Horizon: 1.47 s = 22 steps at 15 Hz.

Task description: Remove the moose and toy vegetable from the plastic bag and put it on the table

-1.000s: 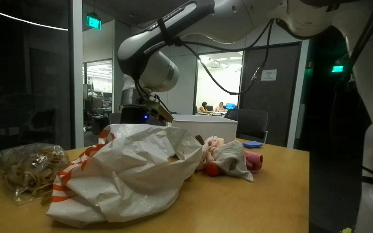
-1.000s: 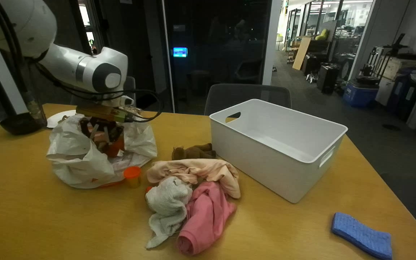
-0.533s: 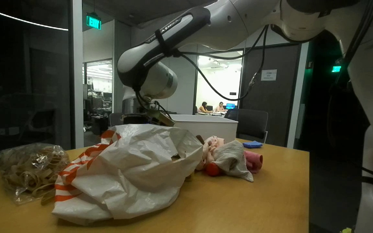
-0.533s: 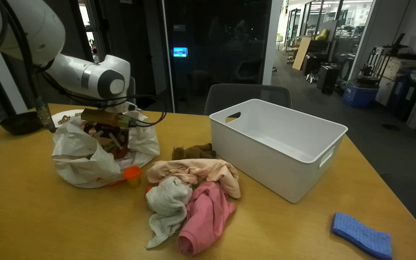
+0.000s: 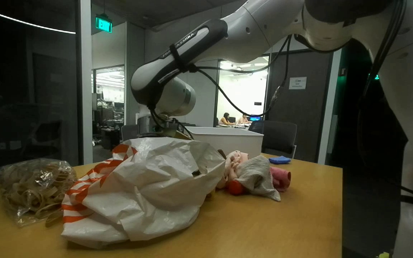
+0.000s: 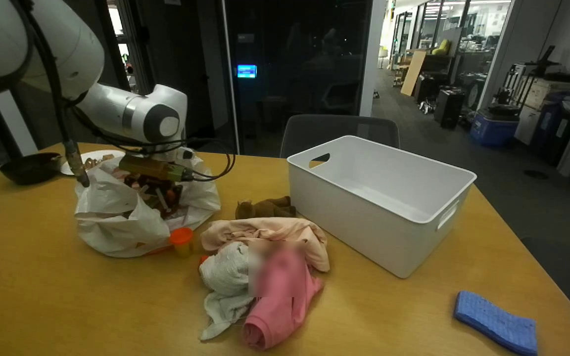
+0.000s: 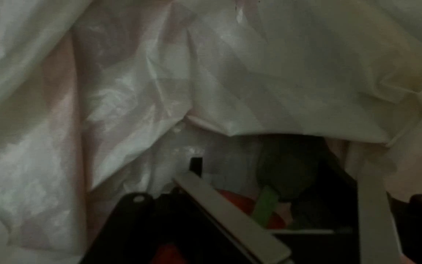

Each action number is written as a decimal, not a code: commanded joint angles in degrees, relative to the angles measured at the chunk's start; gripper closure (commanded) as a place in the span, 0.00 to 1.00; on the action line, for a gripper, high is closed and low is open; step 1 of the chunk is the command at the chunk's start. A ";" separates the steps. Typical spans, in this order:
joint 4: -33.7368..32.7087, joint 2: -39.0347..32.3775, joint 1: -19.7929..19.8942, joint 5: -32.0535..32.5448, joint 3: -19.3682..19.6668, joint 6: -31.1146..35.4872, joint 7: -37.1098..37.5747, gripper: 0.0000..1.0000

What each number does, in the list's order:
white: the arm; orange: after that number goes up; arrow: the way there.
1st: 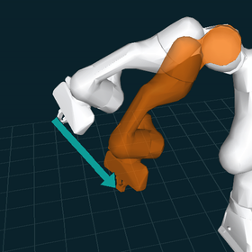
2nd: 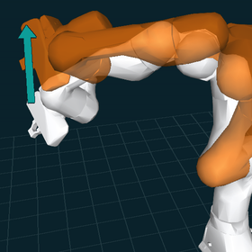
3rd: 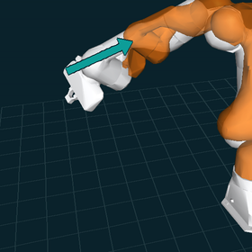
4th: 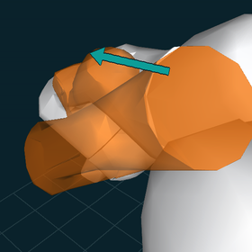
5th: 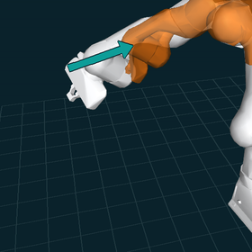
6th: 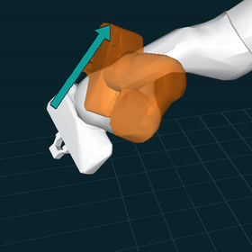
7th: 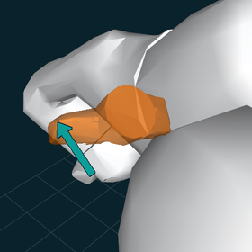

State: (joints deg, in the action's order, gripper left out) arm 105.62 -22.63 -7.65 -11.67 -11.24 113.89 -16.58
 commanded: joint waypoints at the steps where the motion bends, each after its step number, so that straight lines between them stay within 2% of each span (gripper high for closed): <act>1: -1.88 -0.40 0.30 -0.16 0.02 -0.29 0.90 0.50; 7: -2.17 0.15 0.34 -0.34 0.15 -0.38 2.63 0.94; 10: -1.39 2.35 0.03 0.48 0.63 -1.86 6.08 0.99; 11: -1.12 3.48 -0.03 0.74 0.76 -2.66 7.31 0.95; 13: -1.12 5.93 -0.60 3.05 1.51 -5.91 10.81 0.95; 18: -2.24 13.43 -2.66 17.30 2.84 -15.78 19.78 0.95; 22: -1.25 19.12 -3.78 28.61 1.96 -16.07 25.29 0.95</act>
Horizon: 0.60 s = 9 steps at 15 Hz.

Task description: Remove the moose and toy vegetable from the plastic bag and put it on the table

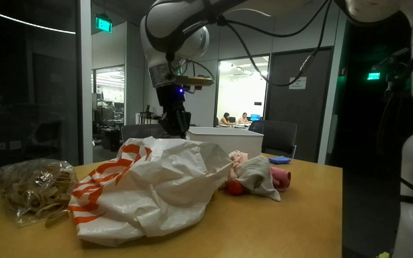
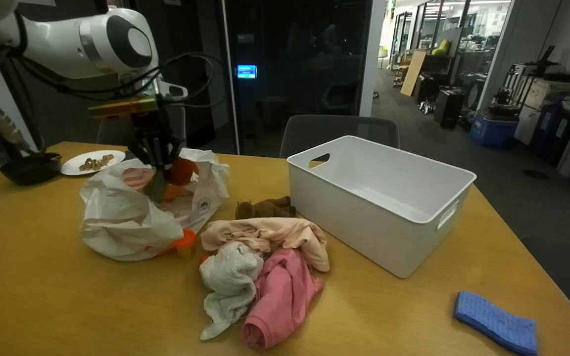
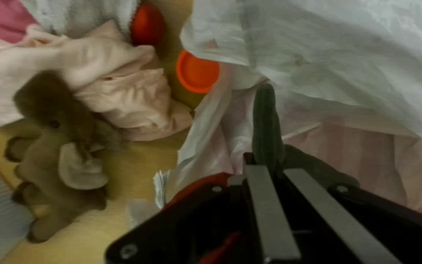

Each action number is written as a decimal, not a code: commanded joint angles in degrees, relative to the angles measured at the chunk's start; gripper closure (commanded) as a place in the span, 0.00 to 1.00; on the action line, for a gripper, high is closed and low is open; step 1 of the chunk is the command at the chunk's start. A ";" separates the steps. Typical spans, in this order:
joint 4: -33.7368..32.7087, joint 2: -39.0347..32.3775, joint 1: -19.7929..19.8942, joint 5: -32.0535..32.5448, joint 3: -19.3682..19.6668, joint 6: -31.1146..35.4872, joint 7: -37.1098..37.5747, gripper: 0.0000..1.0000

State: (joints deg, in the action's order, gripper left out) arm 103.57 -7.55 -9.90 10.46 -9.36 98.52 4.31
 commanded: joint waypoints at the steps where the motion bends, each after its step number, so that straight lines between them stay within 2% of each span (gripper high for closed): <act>1: 1.44 5.21 -1.66 9.10 -0.05 -0.25 5.74 0.95; 4: 3.49 9.24 -1.89 15.51 -0.56 0.02 11.71 0.95; 9: 6.71 16.28 -0.36 14.57 -0.65 -5.78 18.74 0.95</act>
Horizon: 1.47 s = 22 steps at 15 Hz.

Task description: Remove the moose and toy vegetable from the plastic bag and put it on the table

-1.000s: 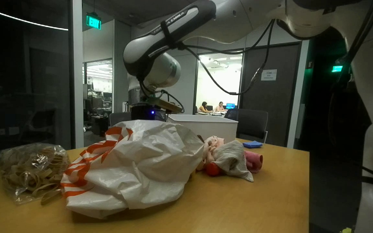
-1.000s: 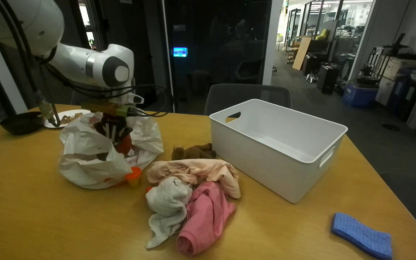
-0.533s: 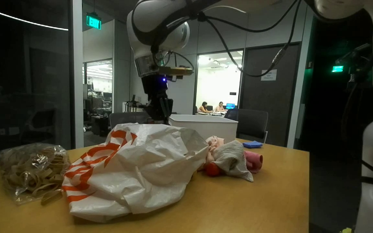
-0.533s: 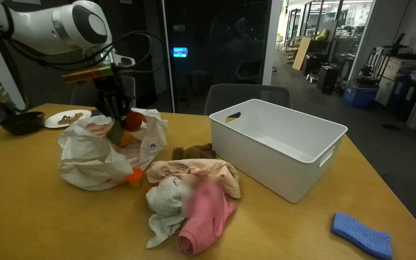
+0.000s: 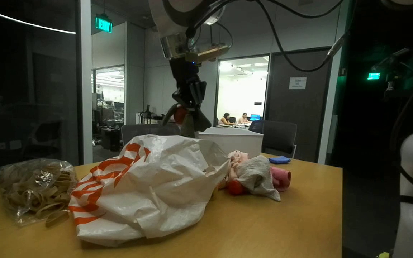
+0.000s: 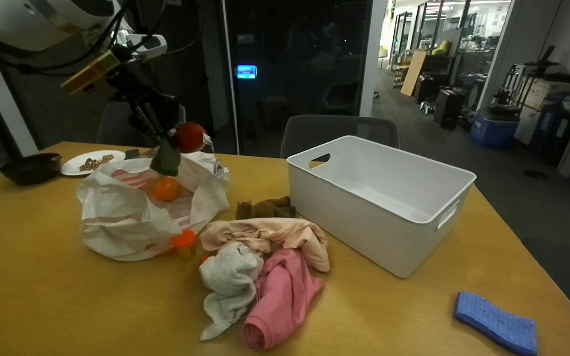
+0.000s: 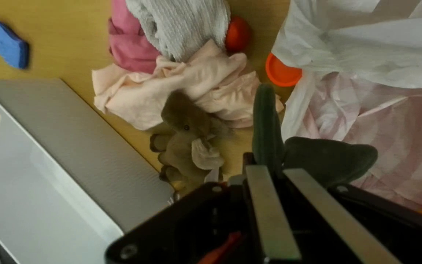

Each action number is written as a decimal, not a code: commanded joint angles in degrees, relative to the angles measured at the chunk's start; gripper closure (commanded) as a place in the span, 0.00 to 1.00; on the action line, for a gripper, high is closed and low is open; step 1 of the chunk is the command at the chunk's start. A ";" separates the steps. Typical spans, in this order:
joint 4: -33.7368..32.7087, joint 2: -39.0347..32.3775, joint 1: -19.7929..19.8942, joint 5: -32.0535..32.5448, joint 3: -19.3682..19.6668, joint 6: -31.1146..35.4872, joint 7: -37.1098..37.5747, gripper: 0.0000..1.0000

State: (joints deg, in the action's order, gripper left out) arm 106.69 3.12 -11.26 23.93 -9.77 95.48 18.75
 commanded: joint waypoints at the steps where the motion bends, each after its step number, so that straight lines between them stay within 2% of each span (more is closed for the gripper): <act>1: 4.76 6.88 1.55 1.82 -0.22 -3.93 5.95 0.95; 5: 9.66 9.38 4.43 2.18 0.65 -3.84 10.38 0.95; 9: 15.53 8.32 7.37 1.78 2.87 3.81 12.21 0.95; 10: 16.71 8.36 7.83 0.69 3.42 6.23 12.08 0.67; 11: 17.60 8.34 8.17 -0.17 3.79 8.50 12.19 0.66; 12: 18.28 8.89 8.28 -1.95 4.07 10.53 11.81 0.61; 16: 20.07 13.87 7.40 -9.68 3.68 15.55 8.70 0.30; 20: 19.43 20.45 6.77 -11.93 1.31 12.43 9.11 0.01; 22: 18.63 22.73 7.47 -10.56 -0.27 8.90 10.15 0.00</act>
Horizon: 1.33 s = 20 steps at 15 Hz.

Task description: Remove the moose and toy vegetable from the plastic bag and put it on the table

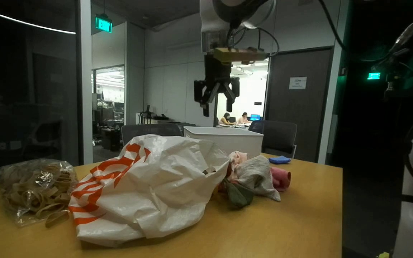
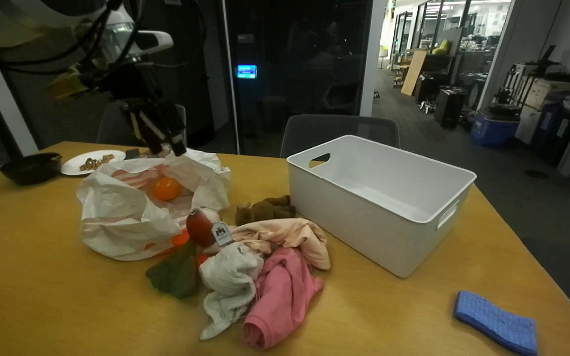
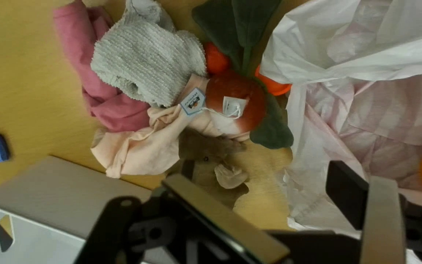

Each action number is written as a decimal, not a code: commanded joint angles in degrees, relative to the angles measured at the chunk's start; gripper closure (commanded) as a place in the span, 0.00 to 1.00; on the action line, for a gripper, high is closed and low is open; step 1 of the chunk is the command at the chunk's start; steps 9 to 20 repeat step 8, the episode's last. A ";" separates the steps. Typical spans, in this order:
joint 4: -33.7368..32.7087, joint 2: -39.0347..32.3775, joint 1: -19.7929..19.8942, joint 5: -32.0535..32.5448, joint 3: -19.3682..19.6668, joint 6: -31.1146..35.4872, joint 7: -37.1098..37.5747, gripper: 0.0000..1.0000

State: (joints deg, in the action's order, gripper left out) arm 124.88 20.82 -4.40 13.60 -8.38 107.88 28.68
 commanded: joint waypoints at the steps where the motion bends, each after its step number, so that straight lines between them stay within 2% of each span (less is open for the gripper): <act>1: 0.06 5.74 0.99 0.37 -2.30 -5.56 0.53 0.00; 4: 0.02 7.23 1.84 1.64 -3.79 -8.92 2.32 0.00; 20: 0.01 6.62 1.52 0.42 -3.59 -8.52 1.22 0.00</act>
